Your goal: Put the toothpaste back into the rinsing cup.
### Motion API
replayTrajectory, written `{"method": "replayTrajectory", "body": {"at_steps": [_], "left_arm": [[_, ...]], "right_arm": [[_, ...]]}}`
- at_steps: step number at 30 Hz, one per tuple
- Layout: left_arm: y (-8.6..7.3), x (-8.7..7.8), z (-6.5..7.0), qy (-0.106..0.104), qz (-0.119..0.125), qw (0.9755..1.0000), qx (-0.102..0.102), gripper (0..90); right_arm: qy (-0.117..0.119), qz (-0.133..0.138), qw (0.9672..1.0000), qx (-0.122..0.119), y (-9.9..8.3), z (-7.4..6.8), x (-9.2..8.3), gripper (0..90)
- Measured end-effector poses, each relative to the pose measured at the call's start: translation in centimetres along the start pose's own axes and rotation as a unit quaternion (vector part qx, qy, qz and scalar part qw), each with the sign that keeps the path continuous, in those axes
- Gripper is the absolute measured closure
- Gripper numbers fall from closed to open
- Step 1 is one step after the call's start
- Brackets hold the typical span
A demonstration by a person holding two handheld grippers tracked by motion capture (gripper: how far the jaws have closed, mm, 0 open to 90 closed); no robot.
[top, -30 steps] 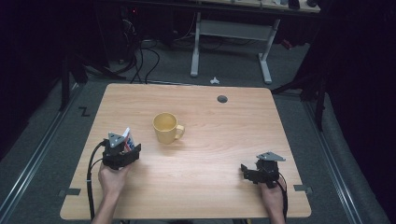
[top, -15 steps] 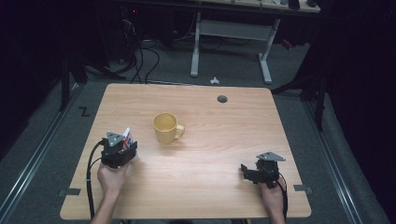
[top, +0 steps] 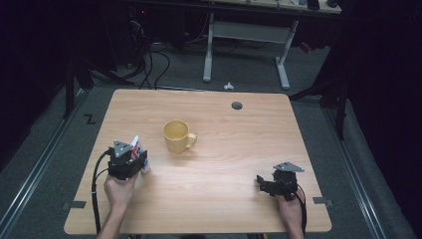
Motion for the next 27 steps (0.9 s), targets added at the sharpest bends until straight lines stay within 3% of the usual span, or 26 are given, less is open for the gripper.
{"method": "replayTrajectory", "body": {"at_steps": [6,9,17,27], "left_arm": [[0.8,-0.4,0.5,-0.016,0.005,0.9999,0.002,65.0],[1.2,-0.7,0.7,-0.028,0.011,0.9995,-0.006,65.1],[2.0,-1.2,1.0,-0.040,0.014,0.9991,-0.006,65.2],[3.7,-1.4,1.0,-0.067,0.016,0.9974,-0.020,65.3]], "right_arm": [[0.000,0.000,1.0000,0.001,0.0,0.0,0.0,14.4],[0.000,0.000,1.0000,0.000,0.0,0.0,0.0,14.4],[0.000,0.000,1.0000,0.001,0.0,0.0,0.0,14.4],[0.000,0.000,1.0000,0.000,0.0,0.0,0.0,14.4]]}}
Point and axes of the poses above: each handheld gripper's, and its own axes: x roughly forward along the jaws, y roughly out of its top, z roughly to its right, the point moved 4 cm from there along x, roughly forward along the jaws, and after that the axes turned 10 degrees about z, right-handed, at the moved point
